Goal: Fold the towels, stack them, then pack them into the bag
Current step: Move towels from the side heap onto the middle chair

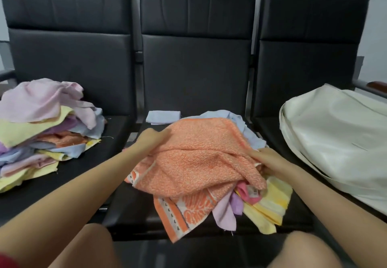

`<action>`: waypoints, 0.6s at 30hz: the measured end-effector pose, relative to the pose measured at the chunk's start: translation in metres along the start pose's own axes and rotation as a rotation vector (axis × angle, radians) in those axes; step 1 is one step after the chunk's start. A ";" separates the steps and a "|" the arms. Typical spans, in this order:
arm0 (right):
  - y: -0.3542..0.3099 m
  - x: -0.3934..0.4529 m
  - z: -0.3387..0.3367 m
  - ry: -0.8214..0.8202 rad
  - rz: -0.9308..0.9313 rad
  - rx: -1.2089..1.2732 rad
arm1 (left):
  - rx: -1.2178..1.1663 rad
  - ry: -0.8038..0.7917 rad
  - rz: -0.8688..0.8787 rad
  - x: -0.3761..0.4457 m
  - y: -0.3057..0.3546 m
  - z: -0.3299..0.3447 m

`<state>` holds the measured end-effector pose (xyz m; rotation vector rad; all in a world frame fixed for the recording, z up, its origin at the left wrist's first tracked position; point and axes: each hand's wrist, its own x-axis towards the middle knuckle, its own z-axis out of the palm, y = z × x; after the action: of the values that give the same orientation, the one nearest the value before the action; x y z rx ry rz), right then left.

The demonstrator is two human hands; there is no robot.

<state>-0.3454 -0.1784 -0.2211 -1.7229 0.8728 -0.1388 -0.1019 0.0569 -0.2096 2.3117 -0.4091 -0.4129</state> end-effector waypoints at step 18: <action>-0.071 0.072 -0.012 0.184 -0.312 0.676 | -0.716 0.119 0.201 0.063 0.050 0.001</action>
<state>-0.2663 -0.2265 -0.1791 -1.2000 0.5831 -0.7267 -0.0541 -0.0033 -0.1848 1.5736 -0.3567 -0.2617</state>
